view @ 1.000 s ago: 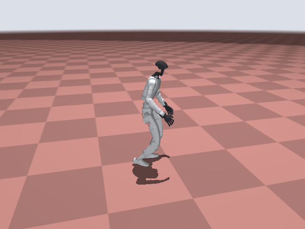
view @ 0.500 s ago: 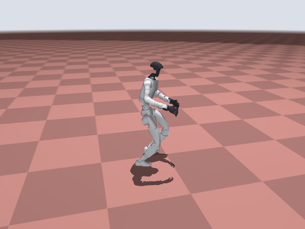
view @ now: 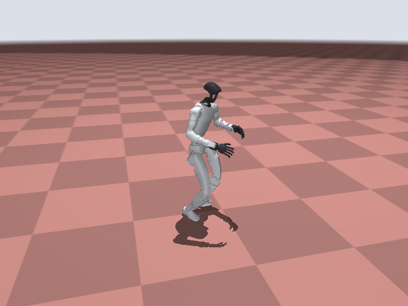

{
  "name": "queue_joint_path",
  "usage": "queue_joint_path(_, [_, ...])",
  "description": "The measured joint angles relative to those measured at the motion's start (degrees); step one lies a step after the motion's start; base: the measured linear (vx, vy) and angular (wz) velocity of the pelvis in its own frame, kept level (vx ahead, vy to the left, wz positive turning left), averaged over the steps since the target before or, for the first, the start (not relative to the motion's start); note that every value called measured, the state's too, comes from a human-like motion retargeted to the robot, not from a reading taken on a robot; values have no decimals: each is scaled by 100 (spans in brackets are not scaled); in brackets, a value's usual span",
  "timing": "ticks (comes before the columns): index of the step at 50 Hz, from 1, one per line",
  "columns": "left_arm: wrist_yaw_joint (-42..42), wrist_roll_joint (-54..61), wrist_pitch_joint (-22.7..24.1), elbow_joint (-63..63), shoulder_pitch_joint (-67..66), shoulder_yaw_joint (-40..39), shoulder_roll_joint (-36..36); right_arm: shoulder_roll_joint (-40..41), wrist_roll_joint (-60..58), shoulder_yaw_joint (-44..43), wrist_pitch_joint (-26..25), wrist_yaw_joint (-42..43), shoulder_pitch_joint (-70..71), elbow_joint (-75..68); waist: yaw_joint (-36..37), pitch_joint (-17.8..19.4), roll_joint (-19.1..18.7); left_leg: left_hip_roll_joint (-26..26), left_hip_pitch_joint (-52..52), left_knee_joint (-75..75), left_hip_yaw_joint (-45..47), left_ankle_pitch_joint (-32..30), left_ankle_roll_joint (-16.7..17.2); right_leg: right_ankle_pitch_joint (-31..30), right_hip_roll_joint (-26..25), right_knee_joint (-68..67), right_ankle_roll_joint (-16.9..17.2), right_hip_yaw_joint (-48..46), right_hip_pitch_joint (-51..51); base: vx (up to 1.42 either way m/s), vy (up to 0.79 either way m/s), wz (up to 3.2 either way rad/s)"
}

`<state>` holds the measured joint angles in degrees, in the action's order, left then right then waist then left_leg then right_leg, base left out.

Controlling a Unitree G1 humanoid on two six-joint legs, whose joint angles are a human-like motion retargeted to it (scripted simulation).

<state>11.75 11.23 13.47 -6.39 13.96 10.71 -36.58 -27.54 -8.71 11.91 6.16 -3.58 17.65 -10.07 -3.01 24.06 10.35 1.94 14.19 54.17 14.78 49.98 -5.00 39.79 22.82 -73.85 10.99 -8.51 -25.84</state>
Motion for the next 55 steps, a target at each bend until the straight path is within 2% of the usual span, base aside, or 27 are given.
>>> queue_joint_path(5, [419, 298, -159, 609, -666, 27, 237, 153, 273, 213, 148, -238, 388, -286, 86, -130, -200, -417, 181, 94, -96, 2, -194, -68, 111, 630, 162, 211, -149, -7, 35, -18])
queue_joint_path(10, [877, 636, -220, 680, -1152, 41, 72, 296, 380, 602, 186, -283, 872, -186, 208, -217, -102, 106, 166, -149, -84, 2, -493, -112, 817, 602, 283, 544, -431, -7, 36, -9])
queue_joint_path(12, [1041, 866, -285, 674, -1146, 60, -29, 421, 432, 796, 191, -359, 1042, -147, 286, -217, -65, 199, 27, -327, 15, 2, -507, -159, 1150, 515, 62, 318, -473, 0, 33, -40])
queue_joint_path(13, [1130, 1011, -323, 661, -1093, 105, -64, 482, 471, 884, 208, -414, 1091, -133, 311, -208, -51, 230, -80, -448, 41, 2, -475, -120, 1157, 462, -20, 254, -440, 2, 29, -43])
queue_joint_path(17, [1329, 1692, -436, 524, -453, 494, -38, 504, 615, 1143, 313, -592, 1056, -136, 239, -214, 4, 282, -477, -872, 69, -22, -279, 72, 685, 180, -251, 183, -233, 2, 24, -26])
queue_joint_path(21, [1152, 2378, -414, 312, 1031, 1116, 334, 91, 757, 1075, 343, -666, 728, -326, -75, -247, 197, 447, -636, -1221, 20, -254, -232, 294, 13, -54, -429, 317, -129, -7, 17, 30])
queue_joint_path(27, [556, 2907, -308, 252, 3905, 1953, 1742, -919, 764, 619, 199, -698, -309, -939, -667, -194, 483, 642, -524, -989, -126, -383, -258, 681, -974, 13, -730, 694, -177, -10, 14, 59])
queue_joint_path(31, [500, 2797, -359, 483, 5230, 2312, 2875, -1487, 828, 273, 111, -943, -1216, -1015, -1023, -217, 445, 660, -305, -967, -337, -552, -149, 774, -1552, 714, -940, 914, -159, -3, 11, 65])
queue_joint_path(36, [1185, 2612, -682, 863, 5765, 2850, 3846, -1954, 989, -20, 24, -1400, -2124, -504, -1310, -288, 245, 523, 225, -133, -670, -1022, 346, 635, -2048, 1315, -1223, 1113, 18, 0, 5, 59])
queue_joint_path(40, [1825, 2391, -1086, 1531, 5569, 3453, 4133, -2167, 1188, -58, -29, -1424, -2204, 66, -1286, -215, 12, -8, 888, 1618, -534, -1658, 900, 646, -2173, 1091, -1556, 1044, 67, 1, 2, 52])
queue_joint_path(44, [1977, 1633, -1363, 3093, 4754, 3810, 3829, -1962, 1643, 253, -117, -972, -1409, 152, -1030, -143, -174, -776, 1431, 2881, -429, -1742, 1070, 726, -2132, 860, -1620, 917, 96, 5, 2, 36])
queue_joint_path(47, [1679, 977, -1402, 4565, 3937, 3647, 3320, -1503, 2127, 603, -186, -661, -551, -261, -732, -101, -273, -1450, 1562, 2903, -458, -1580, 941, 737, -2057, 974, -1502, 828, 272, 13, 4, 11])
queue_joint_path(51, [982, 634, -1328, 6104, 2613, 2742, 2318, -645, 2832, 822, -247, -393, 402, -1158, -318, -100, -447, -2143, 1360, 1648, -505, -1471, 771, 595, -1949, 1693, -1253, 680, 714, 21, 8, 3])
queue_joint_path(55, [545, 919, -1210, 6777, 984, 1412, 1241, 181, 3495, 806, -270, -137, 1122, -2073, -74, -292, -748, -2364, 993, -31, -448, -1719, 922, 331, -1934, 2671, -962, 498, 1072, 24, 13, 0])
